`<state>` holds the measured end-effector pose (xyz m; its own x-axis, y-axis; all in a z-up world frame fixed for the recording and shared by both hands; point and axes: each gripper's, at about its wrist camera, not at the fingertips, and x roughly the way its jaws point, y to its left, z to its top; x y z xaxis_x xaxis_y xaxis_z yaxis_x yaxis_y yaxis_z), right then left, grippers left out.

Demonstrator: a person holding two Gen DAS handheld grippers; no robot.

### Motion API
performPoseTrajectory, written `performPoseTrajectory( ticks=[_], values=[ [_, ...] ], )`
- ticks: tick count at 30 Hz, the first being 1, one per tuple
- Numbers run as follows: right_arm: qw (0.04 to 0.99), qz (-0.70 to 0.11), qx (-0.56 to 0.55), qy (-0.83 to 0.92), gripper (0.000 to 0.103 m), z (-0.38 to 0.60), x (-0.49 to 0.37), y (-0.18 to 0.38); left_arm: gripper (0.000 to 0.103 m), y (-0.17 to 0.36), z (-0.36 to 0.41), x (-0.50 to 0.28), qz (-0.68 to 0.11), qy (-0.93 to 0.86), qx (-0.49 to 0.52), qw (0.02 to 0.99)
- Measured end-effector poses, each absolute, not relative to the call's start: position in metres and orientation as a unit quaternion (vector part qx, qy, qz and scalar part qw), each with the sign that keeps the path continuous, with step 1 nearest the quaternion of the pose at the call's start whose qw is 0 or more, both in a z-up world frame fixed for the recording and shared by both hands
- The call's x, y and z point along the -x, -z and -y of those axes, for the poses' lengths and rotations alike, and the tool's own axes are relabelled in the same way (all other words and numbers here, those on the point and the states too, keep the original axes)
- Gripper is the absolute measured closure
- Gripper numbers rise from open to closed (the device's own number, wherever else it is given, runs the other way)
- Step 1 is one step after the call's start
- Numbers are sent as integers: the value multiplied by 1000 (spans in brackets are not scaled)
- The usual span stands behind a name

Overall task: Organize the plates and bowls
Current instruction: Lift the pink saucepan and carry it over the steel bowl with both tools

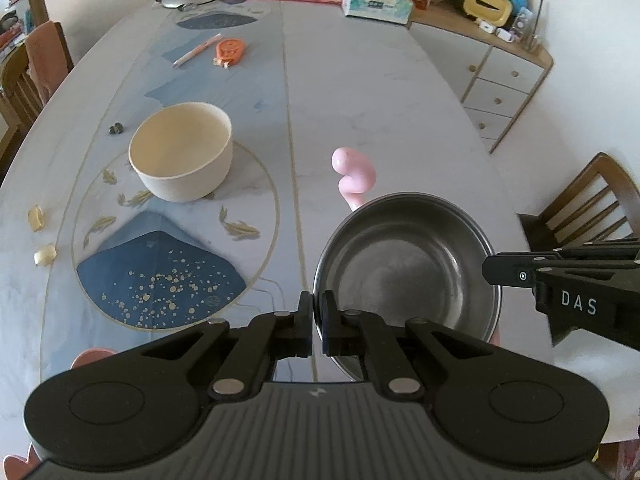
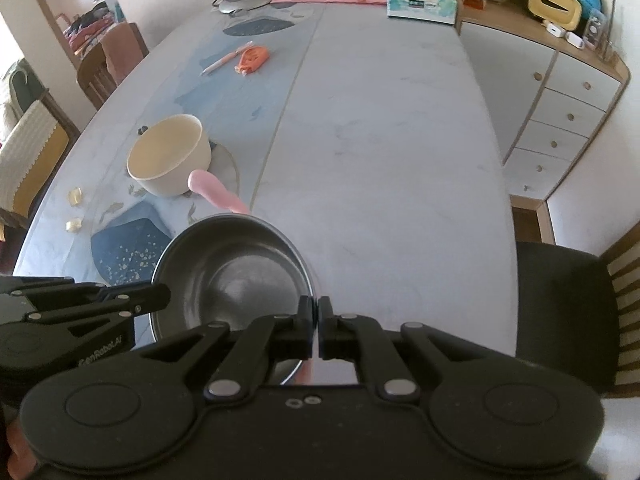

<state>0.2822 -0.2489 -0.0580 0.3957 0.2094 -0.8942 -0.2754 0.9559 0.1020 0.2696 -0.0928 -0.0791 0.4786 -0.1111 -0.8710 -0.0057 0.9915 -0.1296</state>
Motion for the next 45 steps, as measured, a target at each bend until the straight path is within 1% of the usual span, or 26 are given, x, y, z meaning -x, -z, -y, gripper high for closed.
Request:
performPoseTrajectory(
  ticks=[13, 25, 36, 45],
  values=[
    [846, -521, 11, -117, 99, 271, -232, 25, 100, 47, 108, -226, -504, 79, 49, 858],
    [848, -522, -17, -93, 100, 284, -170, 19, 100, 37, 115, -172, -508, 118, 31, 853],
    [837, -541, -39, -68, 100, 288, -124, 39, 100, 58, 120, -132, -531, 146, 9, 835],
    [824, -562, -53, -46, 100, 293, -105, 62, 100, 80, 131, -121, -548, 160, -14, 821]
  ],
)
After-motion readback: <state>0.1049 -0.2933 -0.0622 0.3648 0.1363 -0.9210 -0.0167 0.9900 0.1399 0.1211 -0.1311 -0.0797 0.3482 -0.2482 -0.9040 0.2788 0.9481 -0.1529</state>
